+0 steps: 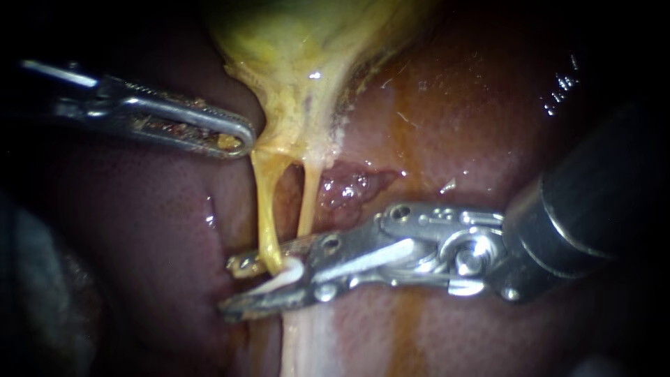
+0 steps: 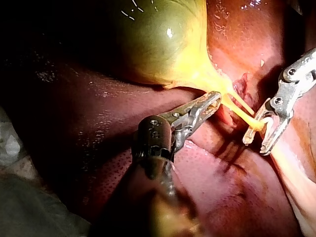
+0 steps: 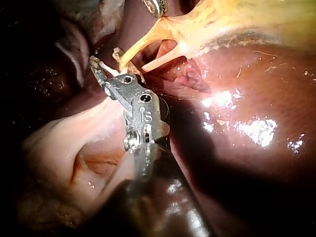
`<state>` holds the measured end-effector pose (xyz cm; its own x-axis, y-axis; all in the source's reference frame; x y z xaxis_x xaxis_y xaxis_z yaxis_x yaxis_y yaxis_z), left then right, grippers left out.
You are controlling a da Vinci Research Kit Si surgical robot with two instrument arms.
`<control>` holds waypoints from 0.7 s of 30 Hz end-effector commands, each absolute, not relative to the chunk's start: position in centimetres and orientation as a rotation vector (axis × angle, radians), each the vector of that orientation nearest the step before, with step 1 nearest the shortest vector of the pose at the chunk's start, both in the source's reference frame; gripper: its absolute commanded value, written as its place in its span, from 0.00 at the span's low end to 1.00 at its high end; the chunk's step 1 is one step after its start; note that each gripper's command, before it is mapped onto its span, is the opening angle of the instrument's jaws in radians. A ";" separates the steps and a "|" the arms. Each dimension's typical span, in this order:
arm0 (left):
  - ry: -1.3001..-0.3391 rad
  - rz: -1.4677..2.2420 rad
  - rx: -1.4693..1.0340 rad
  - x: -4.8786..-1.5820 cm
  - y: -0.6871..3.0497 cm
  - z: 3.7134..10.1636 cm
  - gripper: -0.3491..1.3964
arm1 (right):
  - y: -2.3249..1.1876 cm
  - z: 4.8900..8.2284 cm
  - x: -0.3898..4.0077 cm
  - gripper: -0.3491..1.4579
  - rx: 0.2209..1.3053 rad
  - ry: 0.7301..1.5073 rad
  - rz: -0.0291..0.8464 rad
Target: Clipping first clip left tube
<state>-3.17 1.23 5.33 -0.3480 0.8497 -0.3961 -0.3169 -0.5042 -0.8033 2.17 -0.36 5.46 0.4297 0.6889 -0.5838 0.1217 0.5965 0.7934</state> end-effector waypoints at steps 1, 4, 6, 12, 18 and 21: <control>-0.804 1.931 -1.074 -3.18 1.23 5.33 0.00 | -0.36 5.46 2.16 0.23 0.895 1.090 0.424; -0.803 1.931 -1.074 -3.18 1.23 5.33 0.00 | -0.36 5.46 2.16 0.20 0.898 1.088 0.428; -0.803 1.931 -1.074 -3.18 1.23 5.33 0.00 | -0.36 5.46 2.16 0.17 0.905 1.082 0.437; -0.803 1.931 -1.074 -3.18 1.22 5.34 0.00 | -0.37 5.45 2.11 0.00 0.958 1.041 0.504; -0.803 1.931 -1.074 -3.18 1.22 5.34 0.00 | -0.37 5.46 2.09 0.00 0.984 1.031 0.488; -0.803 1.931 -1.075 -3.18 1.23 5.34 0.00 | -0.37 5.47 2.08 0.00 0.993 1.029 0.472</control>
<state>-3.18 1.22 5.34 -0.3480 0.8492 -0.3971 -0.3174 -0.5053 -0.8025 2.08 -0.37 5.47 0.4727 0.7331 -0.4889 0.1101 0.5013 0.8582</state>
